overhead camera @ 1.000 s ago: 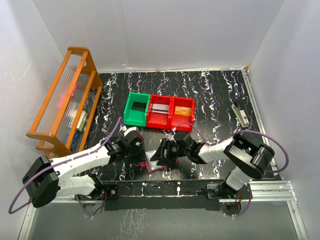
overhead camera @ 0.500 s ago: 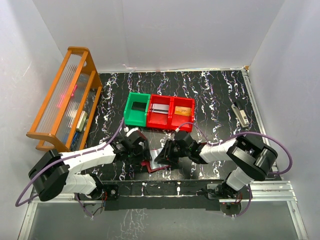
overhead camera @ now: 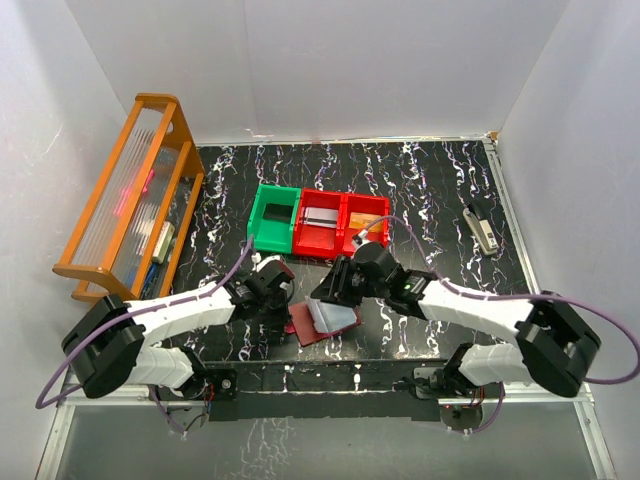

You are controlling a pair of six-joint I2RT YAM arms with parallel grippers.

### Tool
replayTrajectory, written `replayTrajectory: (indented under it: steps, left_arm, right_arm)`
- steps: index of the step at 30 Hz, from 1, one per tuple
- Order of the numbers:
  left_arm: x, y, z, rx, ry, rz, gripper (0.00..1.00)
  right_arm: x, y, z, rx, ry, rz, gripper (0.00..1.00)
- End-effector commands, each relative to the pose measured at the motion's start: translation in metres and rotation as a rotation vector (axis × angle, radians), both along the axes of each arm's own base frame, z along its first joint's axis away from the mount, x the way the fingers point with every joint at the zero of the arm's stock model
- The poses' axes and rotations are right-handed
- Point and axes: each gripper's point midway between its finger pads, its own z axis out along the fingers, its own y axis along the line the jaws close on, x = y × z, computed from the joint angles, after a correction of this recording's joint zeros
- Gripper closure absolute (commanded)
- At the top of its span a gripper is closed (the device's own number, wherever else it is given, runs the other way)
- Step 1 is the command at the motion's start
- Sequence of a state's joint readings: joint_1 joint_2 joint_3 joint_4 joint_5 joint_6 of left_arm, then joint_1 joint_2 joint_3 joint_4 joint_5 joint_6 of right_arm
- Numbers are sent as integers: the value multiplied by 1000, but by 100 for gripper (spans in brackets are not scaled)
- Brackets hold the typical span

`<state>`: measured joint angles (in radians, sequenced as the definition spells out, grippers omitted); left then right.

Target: Take the credit cards out of the card holder

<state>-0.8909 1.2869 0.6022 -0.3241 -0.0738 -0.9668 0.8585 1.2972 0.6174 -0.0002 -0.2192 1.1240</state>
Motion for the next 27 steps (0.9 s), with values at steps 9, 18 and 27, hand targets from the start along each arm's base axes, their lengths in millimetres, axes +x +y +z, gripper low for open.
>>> replayTrajectory:
  steps: [9, 18, 27]
  left_arm:
    - [6, -19, 20, -22, -13, -141, 100]
    - [6, -14, 18, 33, 0, -177, 100]
    - [14, -30, 33, -87, -44, -105, 87]
  right_arm:
    - [14, -63, -20, -192, -38, -134, 59]
    - [3, -28, -25, -73, 8, 29, 81]
    - [-16, 2, -60, -80, 118, 159, 86]
